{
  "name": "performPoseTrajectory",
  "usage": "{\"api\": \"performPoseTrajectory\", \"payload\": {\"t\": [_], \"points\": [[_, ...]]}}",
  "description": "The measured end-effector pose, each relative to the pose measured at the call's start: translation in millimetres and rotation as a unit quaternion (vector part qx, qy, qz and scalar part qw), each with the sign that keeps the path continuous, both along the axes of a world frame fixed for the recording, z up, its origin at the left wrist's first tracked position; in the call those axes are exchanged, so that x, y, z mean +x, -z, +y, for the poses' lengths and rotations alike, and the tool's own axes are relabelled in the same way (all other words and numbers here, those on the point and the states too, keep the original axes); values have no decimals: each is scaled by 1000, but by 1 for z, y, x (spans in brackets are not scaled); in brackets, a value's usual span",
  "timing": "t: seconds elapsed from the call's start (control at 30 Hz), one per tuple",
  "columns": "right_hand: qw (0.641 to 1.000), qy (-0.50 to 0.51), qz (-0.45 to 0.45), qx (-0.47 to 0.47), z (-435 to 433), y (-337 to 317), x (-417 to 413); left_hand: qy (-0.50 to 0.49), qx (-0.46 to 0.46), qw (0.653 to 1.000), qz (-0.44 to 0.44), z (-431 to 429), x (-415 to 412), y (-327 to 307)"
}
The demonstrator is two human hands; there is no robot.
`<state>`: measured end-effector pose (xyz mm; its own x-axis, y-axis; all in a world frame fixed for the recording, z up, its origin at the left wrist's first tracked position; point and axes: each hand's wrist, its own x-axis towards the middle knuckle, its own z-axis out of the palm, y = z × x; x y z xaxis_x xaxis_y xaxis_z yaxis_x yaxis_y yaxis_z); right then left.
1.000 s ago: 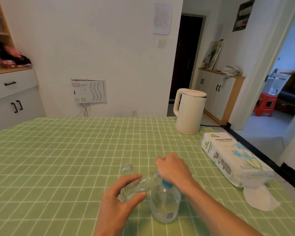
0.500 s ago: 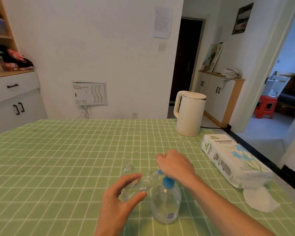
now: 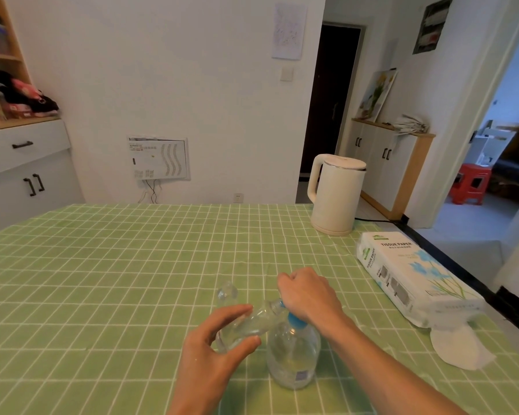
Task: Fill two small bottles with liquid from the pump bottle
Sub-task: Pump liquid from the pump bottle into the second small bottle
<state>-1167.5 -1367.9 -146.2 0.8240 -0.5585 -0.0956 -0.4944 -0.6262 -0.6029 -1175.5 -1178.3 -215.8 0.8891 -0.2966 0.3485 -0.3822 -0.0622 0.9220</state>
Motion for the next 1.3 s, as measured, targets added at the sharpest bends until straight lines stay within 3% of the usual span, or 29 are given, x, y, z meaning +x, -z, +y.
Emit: {"api": "performPoseTrajectory", "payload": {"t": [1.3], "points": [[1000,-11,23,-4,-1,-19,-1,6,4,1000,-7,3,3,2]]}}
